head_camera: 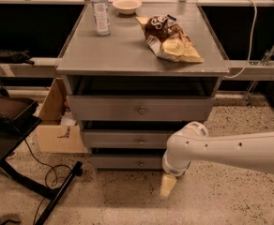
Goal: Open bottom drawer
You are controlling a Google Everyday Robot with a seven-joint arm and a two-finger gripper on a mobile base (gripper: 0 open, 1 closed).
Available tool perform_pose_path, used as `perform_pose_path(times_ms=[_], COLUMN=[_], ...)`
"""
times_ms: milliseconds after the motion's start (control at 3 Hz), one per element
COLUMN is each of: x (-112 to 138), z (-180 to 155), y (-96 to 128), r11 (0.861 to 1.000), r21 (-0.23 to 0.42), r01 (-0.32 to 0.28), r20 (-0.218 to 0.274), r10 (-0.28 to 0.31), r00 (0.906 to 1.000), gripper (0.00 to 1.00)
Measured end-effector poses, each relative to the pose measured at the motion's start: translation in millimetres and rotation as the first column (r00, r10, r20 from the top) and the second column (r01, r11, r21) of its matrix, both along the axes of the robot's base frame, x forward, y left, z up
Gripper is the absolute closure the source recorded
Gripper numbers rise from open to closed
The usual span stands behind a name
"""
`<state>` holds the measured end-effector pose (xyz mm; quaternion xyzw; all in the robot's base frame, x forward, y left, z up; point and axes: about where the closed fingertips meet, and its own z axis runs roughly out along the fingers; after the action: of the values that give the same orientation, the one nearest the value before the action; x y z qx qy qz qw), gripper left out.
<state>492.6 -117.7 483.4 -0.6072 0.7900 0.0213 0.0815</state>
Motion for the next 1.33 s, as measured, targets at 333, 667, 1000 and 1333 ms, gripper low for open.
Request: perform_pose_path(times_ms=[333,667,1000,1333], x=[2,-8,4,21], z=[-62,-91,-100,-139], y=[-3,2,11,2], r11=[0.998,0.998,1.000,1.000], r21=[0.042,0.049,0.010,-0.010], r01=[0.041,0.048,0.019,0.001], r20=[-0.136,-0.176,-0.130,-0.054], r10=[-0.035,-0.039,-0.018,-0.001], r00=[0.9901,0.9836,0.9914,0.9985], gripper=[0.00,0.00,0.00,0.00])
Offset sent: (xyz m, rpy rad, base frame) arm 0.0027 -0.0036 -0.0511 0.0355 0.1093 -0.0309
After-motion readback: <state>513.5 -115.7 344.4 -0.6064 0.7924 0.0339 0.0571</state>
